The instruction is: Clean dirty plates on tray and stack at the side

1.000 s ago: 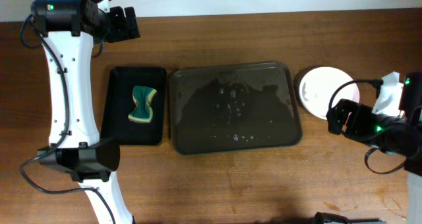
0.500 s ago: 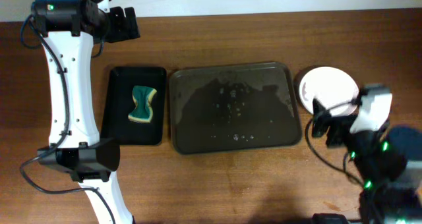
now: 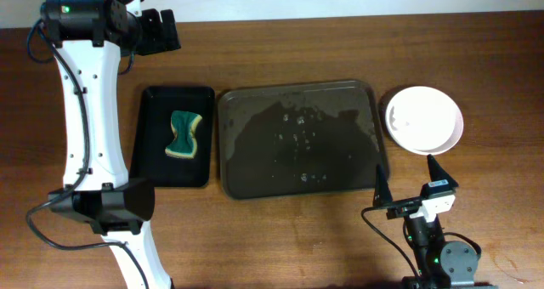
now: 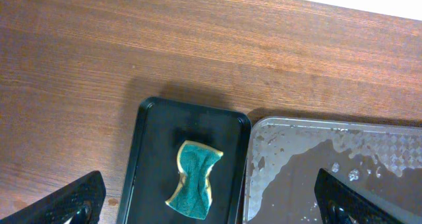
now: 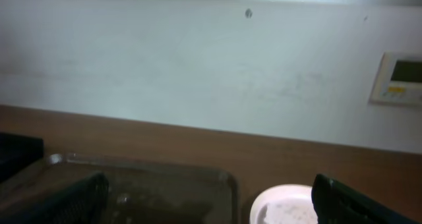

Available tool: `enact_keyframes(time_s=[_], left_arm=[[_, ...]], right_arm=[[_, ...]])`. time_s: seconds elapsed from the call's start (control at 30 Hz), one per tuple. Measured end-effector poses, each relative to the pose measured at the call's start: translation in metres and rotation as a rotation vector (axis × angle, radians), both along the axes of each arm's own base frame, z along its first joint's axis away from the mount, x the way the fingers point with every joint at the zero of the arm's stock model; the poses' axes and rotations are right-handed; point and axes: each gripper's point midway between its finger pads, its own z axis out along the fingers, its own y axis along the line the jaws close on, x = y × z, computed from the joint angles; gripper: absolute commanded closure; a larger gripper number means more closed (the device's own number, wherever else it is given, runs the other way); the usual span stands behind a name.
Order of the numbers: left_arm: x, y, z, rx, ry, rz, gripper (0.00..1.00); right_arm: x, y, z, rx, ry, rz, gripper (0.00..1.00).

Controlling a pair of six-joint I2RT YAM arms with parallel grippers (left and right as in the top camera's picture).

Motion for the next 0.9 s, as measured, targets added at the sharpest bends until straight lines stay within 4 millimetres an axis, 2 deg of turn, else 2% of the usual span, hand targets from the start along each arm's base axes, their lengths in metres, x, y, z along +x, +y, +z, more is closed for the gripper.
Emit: enact_keyframes(time_s=[0.1, 0.17, 0.8, 0.83, 0.9], left_arm=[[0.000, 0.000, 0.000, 0.000, 0.000, 0.000, 0.01], [0.000, 0.000, 0.000, 0.000, 0.000, 0.000, 0.01], [-0.001, -0.002, 0.000, 0.000, 0.001, -0.005, 0.01], [-0.003, -0.005, 0.000, 0.001, 0.005, -0.010, 0.01], [-0.028, -0.016, 0.003, 0.015, 0.027, -0.036, 0.01]], right_arm=[[0.001, 0.000, -0.017, 0.001, 0.066, 0.001, 0.01], [0.001, 0.000, -0.043, 0.003, 0.174, 0.001, 0.01], [0.001, 0.000, -0.044, 0.003, 0.176, -0.002, 0.01], [0.001, 0.000, -0.044, 0.003, 0.176, -0.002, 0.01], [0.001, 0.000, -0.044, 0.003, 0.177, -0.002, 0.01]])
